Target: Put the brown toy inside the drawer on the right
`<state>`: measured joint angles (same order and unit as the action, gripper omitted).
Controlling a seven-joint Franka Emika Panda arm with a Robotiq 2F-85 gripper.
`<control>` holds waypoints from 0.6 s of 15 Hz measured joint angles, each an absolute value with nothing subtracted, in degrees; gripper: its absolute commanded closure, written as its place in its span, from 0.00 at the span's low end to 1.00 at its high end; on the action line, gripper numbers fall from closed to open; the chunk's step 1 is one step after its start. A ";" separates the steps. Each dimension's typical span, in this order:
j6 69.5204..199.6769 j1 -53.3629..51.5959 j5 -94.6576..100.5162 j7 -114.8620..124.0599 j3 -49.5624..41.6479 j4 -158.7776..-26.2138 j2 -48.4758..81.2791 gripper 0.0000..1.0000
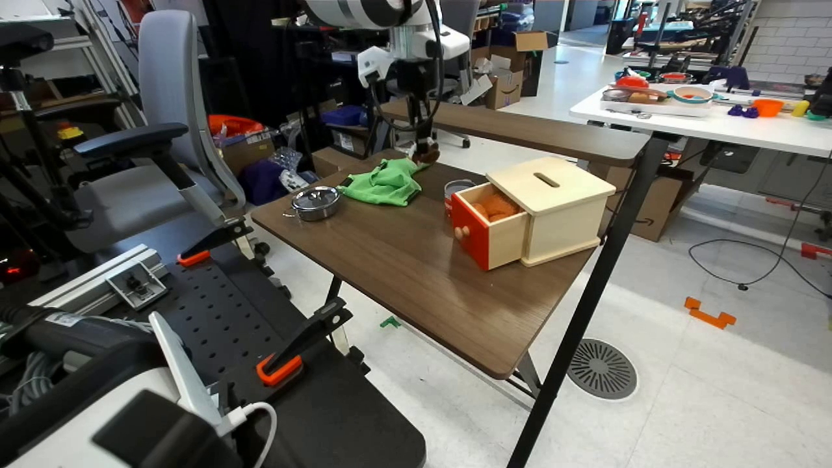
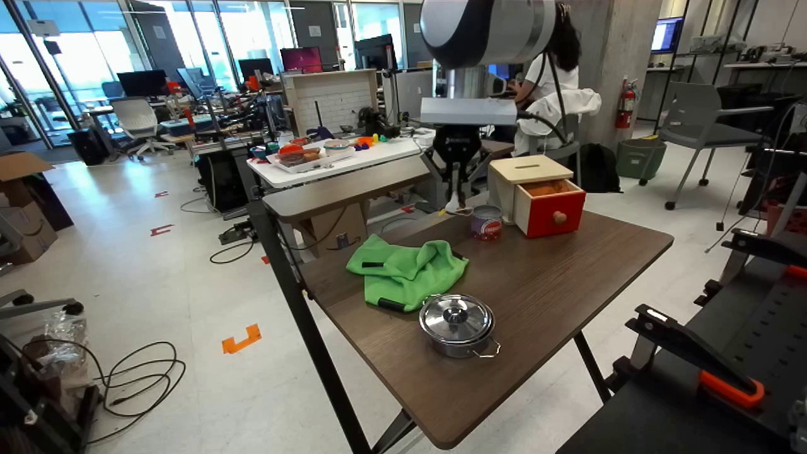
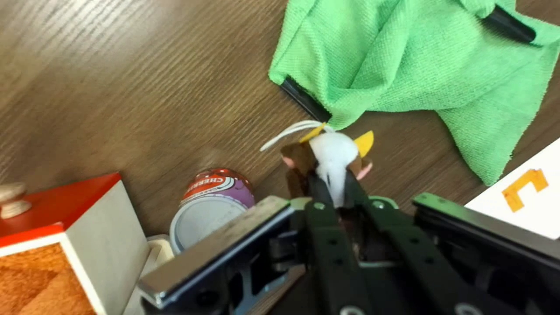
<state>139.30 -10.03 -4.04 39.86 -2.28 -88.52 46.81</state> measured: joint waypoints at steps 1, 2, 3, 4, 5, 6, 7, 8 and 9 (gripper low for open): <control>139.62 -9.87 -4.04 39.53 -2.38 -91.24 44.43 0.97; 139.85 -9.62 -4.04 38.99 -2.51 -93.99 41.95 0.97; 140.30 -9.22 -4.04 38.25 -2.61 -96.85 39.37 0.97; 140.73 -8.75 -4.04 37.52 -2.76 -99.50 36.93 0.97; 140.90 -8.13 -4.04 36.75 -2.90 -101.94 34.55 0.97; 140.92 -7.40 -4.05 35.92 -2.98 -104.14 32.30 0.97; 140.92 -6.54 -4.12 35.07 -3.03 -106.08 30.19 0.97; 140.92 -5.60 -4.38 34.13 -3.06 -107.75 28.29 0.97; 140.92 -4.64 -4.88 33.14 -3.08 -109.15 26.65 0.97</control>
<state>140.92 -4.64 -4.88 33.14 -3.08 -109.15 26.65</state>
